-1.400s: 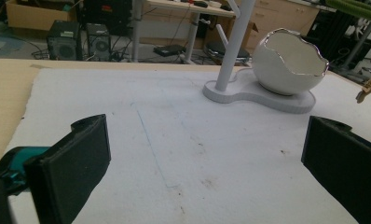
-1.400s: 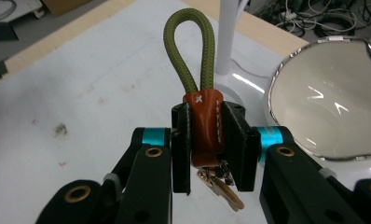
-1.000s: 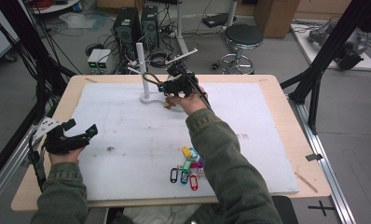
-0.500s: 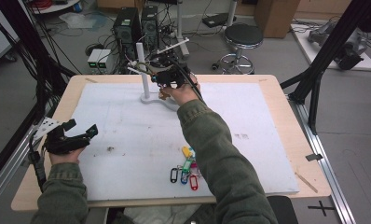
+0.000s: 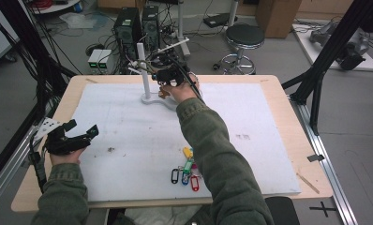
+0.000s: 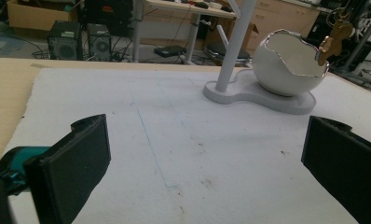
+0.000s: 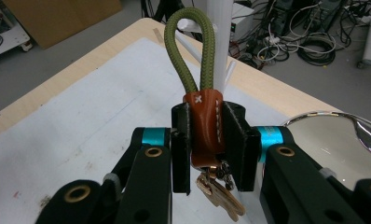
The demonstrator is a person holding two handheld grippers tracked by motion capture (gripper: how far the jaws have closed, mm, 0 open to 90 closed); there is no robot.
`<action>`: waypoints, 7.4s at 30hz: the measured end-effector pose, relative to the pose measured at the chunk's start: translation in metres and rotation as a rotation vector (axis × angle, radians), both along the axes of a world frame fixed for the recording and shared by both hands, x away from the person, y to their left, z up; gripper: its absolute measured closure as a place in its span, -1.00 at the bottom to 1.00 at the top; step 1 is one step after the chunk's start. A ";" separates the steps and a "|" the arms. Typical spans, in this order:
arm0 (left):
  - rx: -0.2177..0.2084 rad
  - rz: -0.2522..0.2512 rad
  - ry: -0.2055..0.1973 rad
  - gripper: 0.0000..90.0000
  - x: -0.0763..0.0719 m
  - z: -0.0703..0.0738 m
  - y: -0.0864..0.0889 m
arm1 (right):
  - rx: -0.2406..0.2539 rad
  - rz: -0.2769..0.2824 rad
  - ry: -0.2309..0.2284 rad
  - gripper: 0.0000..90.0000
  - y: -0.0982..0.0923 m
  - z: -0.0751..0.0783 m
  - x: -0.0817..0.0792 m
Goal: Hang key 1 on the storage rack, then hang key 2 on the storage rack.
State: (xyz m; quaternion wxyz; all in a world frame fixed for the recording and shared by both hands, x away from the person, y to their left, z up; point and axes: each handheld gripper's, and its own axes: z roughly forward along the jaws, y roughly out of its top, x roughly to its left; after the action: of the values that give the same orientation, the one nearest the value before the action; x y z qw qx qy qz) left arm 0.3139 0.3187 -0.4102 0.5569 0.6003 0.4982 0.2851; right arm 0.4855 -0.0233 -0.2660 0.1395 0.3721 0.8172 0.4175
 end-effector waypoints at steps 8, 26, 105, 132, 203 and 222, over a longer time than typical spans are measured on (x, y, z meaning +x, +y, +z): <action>-0.003 0.004 -0.001 -0.96 0.000 0.000 0.000 | -0.014 -0.006 0.003 0.63 0.004 -0.008 0.006; 0.009 -0.005 0.007 -0.96 0.000 -0.001 -0.002 | -0.017 0.005 0.039 0.47 0.007 -0.020 0.015; 0.013 0.000 0.010 -0.96 -0.001 -0.001 -0.002 | -0.054 -0.005 0.169 -0.80 -0.141 -0.071 -0.077; 0.015 0.000 0.012 -0.96 -0.001 -0.001 -0.003 | -0.030 0.040 0.191 -0.80 -0.154 -0.100 -0.107; 0.023 -0.004 0.019 -0.96 -0.001 -0.001 -0.003 | -0.134 0.211 0.321 0.47 -0.116 -0.151 -0.140; 0.021 -0.006 0.019 -0.96 -0.001 -0.001 -0.003 | -0.117 0.263 0.352 0.94 -0.116 -0.146 -0.144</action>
State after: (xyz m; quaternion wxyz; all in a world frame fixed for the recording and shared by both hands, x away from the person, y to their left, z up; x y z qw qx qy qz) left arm 0.3134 0.3158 -0.4116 0.5466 0.6102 0.4988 0.2830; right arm 0.3411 -0.1398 -0.4121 -0.0397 0.3208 0.8932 0.3127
